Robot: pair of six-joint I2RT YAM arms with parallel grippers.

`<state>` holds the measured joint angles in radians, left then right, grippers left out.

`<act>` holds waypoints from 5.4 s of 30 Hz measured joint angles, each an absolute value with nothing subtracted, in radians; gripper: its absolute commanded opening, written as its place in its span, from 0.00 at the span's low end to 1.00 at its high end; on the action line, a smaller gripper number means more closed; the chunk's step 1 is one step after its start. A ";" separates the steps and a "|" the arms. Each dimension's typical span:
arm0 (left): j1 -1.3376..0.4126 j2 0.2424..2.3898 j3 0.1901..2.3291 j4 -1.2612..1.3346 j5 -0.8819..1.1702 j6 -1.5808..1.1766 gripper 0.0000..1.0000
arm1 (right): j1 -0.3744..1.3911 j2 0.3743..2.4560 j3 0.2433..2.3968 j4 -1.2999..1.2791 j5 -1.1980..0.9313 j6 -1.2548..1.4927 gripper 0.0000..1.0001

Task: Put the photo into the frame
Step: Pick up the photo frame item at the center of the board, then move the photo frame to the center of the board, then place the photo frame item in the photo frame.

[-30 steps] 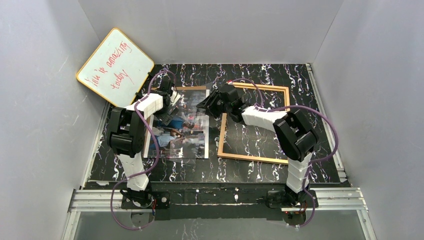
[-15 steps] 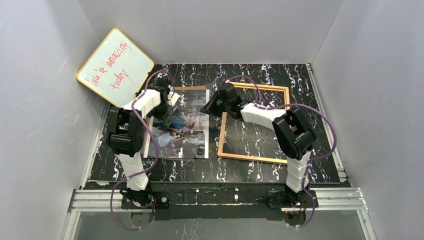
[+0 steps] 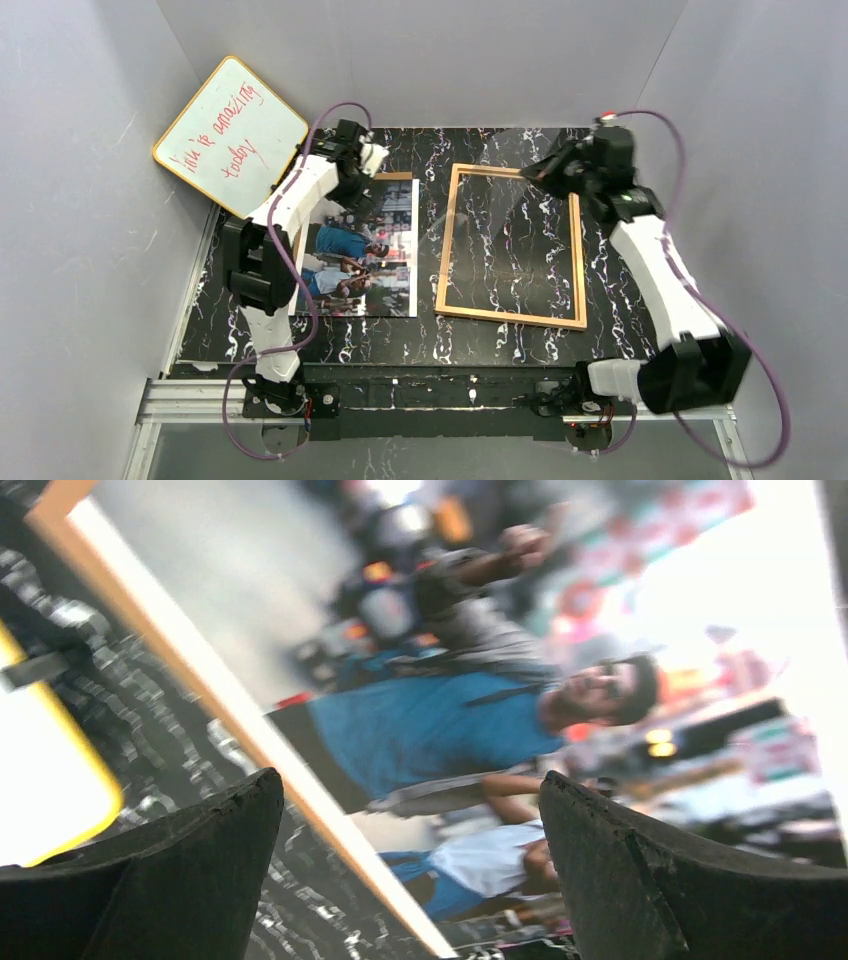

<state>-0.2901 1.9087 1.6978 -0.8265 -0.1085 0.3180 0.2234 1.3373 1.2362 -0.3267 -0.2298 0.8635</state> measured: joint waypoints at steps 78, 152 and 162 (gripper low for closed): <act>-0.536 2.028 1.818 -0.718 0.203 0.118 0.98 | 0.112 1.316 1.610 -0.737 -0.439 0.628 0.01; -0.455 1.861 1.336 -0.554 -0.242 0.386 0.98 | 0.098 1.688 1.168 -0.410 -0.400 0.359 0.01; -0.455 1.861 1.336 -0.554 -0.244 0.385 0.98 | 0.097 1.692 1.186 -0.418 -0.331 0.297 0.01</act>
